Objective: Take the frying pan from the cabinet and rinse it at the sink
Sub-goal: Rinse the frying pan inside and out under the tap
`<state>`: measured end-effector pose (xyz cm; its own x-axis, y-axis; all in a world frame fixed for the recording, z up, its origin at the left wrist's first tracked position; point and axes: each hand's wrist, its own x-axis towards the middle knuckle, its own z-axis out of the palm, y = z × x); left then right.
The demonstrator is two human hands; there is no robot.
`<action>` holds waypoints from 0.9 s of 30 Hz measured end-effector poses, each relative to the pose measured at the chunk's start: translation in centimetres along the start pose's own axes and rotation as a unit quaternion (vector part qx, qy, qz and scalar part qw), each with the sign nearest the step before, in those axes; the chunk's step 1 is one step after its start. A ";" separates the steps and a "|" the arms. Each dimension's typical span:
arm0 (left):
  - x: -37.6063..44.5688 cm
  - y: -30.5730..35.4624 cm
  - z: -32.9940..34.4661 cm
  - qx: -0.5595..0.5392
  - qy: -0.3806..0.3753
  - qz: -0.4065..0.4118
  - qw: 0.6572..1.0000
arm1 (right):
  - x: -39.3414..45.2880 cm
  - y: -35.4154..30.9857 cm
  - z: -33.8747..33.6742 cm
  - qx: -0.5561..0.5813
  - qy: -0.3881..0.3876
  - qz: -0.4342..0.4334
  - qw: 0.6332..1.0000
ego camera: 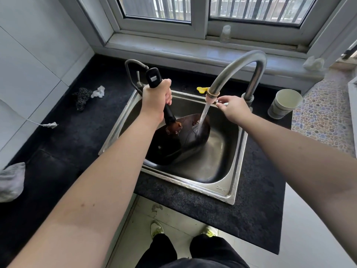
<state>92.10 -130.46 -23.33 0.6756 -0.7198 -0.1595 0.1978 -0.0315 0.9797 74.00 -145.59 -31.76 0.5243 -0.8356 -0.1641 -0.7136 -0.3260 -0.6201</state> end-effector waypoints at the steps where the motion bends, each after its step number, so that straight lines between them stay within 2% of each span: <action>1: 0.0 0.0 -0.1 -0.003 0.000 0.000 1.000 | 0.0 0.0 0.0 0.001 0.000 0.000 1.000; 8: 0.8 0.5 -3.1 -0.058 0.001 -0.006 0.998 | -0.1 0.0 -0.1 0.003 -0.003 0.006 1.000; 19: 1.6 0.9 -11.4 -0.151 0.055 -0.026 0.987 | -0.2 -0.2 -0.4 -0.010 -0.001 -0.004 1.000; 23: 1.9 0.9 -12.4 -0.156 0.072 -0.021 0.985 | -0.2 -0.1 -0.2 -0.006 0.000 0.001 1.000; 27: 1.9 0.7 -11.7 -0.156 0.054 -0.019 0.986 | -0.3 -0.2 -0.2 0.000 0.003 0.003 1.000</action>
<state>101.81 -123.77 -24.40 0.7313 -0.6439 -0.2247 0.4224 0.1690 0.8905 73.90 -145.36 -31.49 0.5182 -0.8395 -0.1633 -0.7163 -0.3217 -0.6192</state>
